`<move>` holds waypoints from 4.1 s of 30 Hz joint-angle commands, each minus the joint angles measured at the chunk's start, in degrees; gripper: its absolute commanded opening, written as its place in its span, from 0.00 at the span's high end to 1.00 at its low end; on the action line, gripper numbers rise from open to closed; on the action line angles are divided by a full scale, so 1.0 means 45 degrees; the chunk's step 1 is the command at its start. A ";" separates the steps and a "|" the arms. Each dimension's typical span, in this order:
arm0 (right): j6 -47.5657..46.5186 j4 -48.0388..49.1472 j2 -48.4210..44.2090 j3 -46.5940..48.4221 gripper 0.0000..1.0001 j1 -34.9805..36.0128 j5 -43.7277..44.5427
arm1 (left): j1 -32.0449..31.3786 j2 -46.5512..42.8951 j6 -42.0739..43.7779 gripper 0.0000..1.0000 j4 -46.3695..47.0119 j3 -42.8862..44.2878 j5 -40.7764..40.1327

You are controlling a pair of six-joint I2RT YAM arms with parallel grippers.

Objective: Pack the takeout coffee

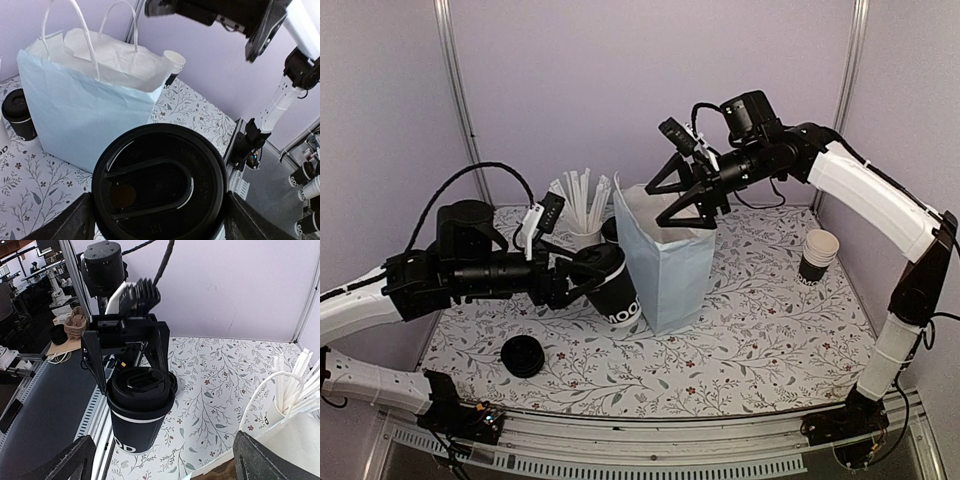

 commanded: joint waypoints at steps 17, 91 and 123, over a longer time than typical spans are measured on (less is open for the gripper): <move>0.1358 0.0592 -0.2830 -0.2995 0.01 -0.2418 0.4567 | -0.3447 0.4298 0.1625 0.41 0.4647 -0.1361 -0.1673; -0.2239 -0.3128 0.1254 0.2325 0.01 -0.1290 0.1561 | 0.5267 0.4523 0.4210 0.10 -0.5535 0.6111 0.3087; -0.5062 -0.4002 -0.2440 -0.4283 0.30 0.0113 0.3299 | 0.5300 0.8497 0.5863 0.90 -0.7002 0.8726 0.5891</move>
